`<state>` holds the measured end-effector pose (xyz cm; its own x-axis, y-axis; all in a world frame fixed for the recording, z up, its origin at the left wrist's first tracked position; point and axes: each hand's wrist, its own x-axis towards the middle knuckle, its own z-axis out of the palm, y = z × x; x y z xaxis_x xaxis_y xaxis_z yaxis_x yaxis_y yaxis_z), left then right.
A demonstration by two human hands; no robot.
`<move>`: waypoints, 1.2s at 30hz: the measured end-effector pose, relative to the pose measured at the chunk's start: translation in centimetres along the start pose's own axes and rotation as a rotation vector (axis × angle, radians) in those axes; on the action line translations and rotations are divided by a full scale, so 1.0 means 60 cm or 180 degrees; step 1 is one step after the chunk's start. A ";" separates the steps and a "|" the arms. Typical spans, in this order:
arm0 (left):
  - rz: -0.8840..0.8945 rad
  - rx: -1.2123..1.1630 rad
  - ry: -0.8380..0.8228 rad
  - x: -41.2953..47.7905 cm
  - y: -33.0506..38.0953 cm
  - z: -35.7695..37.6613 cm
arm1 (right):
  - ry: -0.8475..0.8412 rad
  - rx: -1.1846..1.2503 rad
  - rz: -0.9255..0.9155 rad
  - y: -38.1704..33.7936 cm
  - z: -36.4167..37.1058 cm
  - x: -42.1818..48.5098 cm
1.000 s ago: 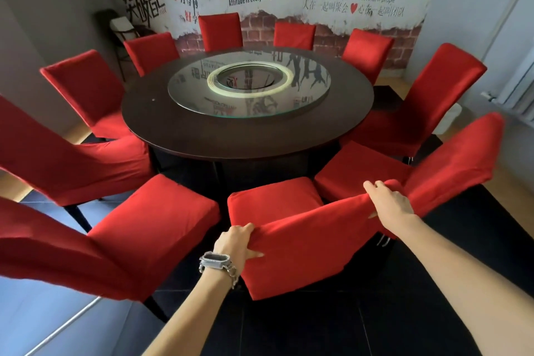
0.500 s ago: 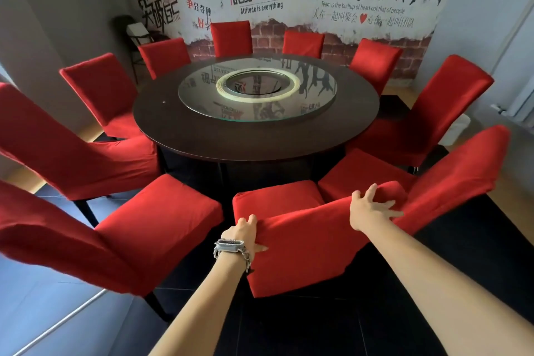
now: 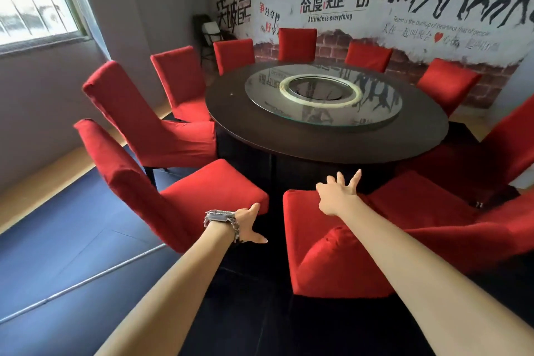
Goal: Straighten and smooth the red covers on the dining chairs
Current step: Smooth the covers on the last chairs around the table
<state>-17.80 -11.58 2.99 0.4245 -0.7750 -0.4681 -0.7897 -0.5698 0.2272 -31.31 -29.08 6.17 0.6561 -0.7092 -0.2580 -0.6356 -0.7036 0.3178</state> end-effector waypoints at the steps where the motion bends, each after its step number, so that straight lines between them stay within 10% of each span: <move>1: -0.0070 -0.0009 0.0047 -0.008 -0.037 -0.008 | 0.0021 0.0046 -0.0019 -0.029 -0.010 0.002; 20: -0.0194 0.0692 0.1314 -0.038 -0.546 -0.153 | -0.0911 0.0702 -0.0555 -0.508 -0.108 0.083; 36: -0.0302 0.1378 0.0456 0.148 -0.792 -0.284 | -0.1056 0.1240 -0.0272 -0.690 -0.252 0.266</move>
<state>31.06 3.96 2.59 0.5368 -0.7723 -0.3398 -0.8436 -0.4973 -0.2026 11.62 -10.61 2.70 0.5882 -0.5800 -0.5636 -0.7311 -0.6793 -0.0640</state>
